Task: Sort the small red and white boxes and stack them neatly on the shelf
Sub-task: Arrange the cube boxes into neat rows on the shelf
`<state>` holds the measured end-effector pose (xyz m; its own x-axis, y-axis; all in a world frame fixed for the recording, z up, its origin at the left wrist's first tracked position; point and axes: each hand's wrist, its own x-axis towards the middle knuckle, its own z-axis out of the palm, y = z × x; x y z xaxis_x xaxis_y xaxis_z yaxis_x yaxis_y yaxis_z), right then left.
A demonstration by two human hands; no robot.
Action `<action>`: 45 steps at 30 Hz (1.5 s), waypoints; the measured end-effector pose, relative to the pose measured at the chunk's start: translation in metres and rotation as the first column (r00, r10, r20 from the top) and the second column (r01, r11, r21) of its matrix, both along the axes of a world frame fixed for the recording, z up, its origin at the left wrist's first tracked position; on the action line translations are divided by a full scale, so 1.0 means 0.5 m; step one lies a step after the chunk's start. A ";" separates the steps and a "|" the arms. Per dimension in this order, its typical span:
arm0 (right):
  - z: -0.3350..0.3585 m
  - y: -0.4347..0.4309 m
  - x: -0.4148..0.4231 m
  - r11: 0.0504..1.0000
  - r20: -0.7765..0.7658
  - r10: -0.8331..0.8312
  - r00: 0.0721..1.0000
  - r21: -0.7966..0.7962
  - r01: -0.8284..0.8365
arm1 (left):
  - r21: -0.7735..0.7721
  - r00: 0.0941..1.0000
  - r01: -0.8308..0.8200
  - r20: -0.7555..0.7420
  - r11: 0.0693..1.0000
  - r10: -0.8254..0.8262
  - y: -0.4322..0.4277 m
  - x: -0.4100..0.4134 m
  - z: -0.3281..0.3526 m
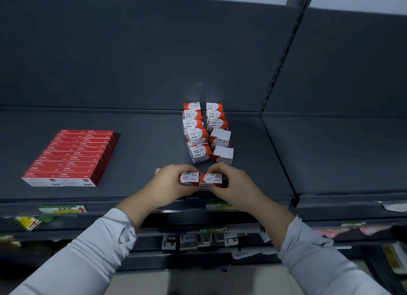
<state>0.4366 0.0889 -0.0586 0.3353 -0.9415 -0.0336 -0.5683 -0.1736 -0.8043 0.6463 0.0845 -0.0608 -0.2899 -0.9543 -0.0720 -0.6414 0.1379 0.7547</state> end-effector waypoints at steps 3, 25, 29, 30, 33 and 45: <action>-0.003 0.000 0.007 1.000 0.017 -0.013 1.000 0.016 0.013 | 0.010 1.000 0.006 0.004 1.000 -0.006 -0.003 0.007 0.000; 0.041 -0.019 -0.007 0.983 -0.001 0.087 0.996 0.160 -0.086 | 0.186 0.973 0.225 0.002 0.957 -0.229 -0.060 0.046 0.043; 0.070 -0.062 -0.048 0.993 0.070 -0.120 0.990 -0.003 0.121 | 0.101 0.987 0.089 -0.140 0.991 -0.074 -0.098 0.064 0.080; 0.072 -0.075 -0.053 0.982 0.030 -0.185 0.982 -0.044 0.186 | 0.042 0.994 0.045 -0.103 0.998 -0.040 -0.110 0.063 0.082; 0.068 -0.105 -0.050 0.966 -0.207 -0.255 0.945 -0.097 0.240 | -0.066 0.988 0.044 0.148 0.997 -0.034 -0.135 0.045 0.072; 0.035 -0.106 -0.036 0.980 -0.276 -0.186 0.943 0.016 0.198 | -0.144 0.943 0.027 0.331 0.989 0.022 -0.150 -0.010 0.037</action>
